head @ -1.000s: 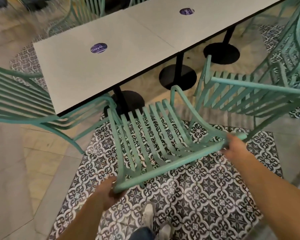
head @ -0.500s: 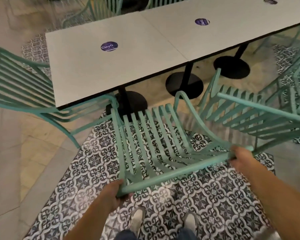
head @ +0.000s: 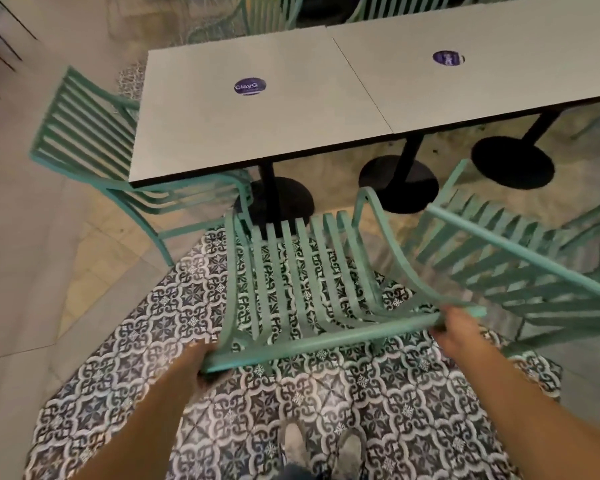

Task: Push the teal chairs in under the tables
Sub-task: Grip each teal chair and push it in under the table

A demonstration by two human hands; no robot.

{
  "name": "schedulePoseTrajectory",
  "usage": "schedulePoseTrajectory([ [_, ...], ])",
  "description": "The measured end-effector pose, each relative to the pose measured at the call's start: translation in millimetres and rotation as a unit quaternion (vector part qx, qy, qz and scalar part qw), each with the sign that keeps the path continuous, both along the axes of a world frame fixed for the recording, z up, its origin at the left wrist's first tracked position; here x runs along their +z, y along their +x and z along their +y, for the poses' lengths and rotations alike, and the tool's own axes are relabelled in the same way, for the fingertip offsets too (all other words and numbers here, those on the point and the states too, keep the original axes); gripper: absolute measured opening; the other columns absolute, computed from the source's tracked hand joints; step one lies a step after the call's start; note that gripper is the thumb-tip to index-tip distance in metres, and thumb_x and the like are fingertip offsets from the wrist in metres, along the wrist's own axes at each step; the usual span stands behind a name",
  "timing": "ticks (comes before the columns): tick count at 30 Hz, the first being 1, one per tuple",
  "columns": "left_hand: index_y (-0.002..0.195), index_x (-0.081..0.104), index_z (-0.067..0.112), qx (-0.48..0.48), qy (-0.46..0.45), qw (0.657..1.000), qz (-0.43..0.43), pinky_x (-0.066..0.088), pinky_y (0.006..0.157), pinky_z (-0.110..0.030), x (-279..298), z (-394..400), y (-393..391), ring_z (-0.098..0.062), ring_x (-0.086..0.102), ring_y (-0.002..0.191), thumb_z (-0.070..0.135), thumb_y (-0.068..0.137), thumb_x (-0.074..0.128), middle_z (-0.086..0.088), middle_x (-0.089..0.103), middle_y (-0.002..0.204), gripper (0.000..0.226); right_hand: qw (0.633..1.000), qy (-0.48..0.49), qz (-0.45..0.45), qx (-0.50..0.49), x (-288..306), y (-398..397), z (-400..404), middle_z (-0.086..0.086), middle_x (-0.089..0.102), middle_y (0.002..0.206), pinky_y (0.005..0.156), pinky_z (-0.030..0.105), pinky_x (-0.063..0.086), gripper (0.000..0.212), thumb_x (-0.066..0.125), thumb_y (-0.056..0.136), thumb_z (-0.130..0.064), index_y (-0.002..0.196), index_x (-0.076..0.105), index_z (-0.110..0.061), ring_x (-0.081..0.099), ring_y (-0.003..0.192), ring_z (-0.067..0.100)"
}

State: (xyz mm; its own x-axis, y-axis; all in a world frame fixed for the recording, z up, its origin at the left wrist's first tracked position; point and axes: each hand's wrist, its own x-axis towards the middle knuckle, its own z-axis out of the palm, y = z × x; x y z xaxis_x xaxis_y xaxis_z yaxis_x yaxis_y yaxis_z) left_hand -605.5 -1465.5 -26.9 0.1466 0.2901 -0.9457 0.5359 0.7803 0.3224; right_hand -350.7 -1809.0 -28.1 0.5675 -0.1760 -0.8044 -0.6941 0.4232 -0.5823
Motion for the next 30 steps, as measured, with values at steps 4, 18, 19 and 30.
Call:
schedulePoseTrajectory([
  [4,0.107,0.053,0.002,0.118,0.025,0.99,-0.074,0.055,0.083,-0.051,14,-27,-9,-0.039,0.065,0.094,0.029,0.097,0.055,-0.024,0.059,0.103,0.028,1.0,0.006,-0.015,0.011,-6,-5,-7,0.014,0.055,0.126,0.081,0.037,0.056,0.042,0.059,0.093,-0.015,0.131,0.045,-0.006,0.059,0.104,0.026],
  [18,0.112,0.053,-0.004,0.178,0.033,0.972,-0.152,0.061,0.058,-0.039,13,-50,8,-0.038,0.064,0.1,0.004,0.095,0.052,-0.027,0.056,0.117,0.019,0.999,-0.002,0.028,0.038,-2,18,2,0.012,0.056,0.101,0.092,0.041,0.052,0.012,0.053,0.095,-0.008,0.086,0.045,-0.01,0.059,0.084,0.024],
  [19,0.111,0.053,-0.004,0.18,0.033,0.971,-0.155,0.061,0.06,-0.042,13,-49,11,-0.039,0.062,0.102,0.003,0.095,0.052,-0.027,0.055,0.118,0.018,0.999,0.003,0.032,0.043,-3,21,2,0.012,0.056,0.102,0.091,0.04,0.052,0.011,0.053,0.095,-0.008,0.086,0.046,-0.01,0.059,0.085,0.024],
  [30,0.108,0.054,0.0,0.185,0.043,0.971,-0.146,0.06,0.054,-0.036,10,-30,39,-0.038,0.062,0.1,0.008,0.096,0.05,-0.025,0.056,0.119,0.014,0.998,0.039,0.022,0.043,-3,48,19,0.015,0.059,0.111,0.074,0.037,0.058,0.007,0.055,0.095,-0.01,0.093,0.048,-0.008,0.062,0.096,0.027],
])
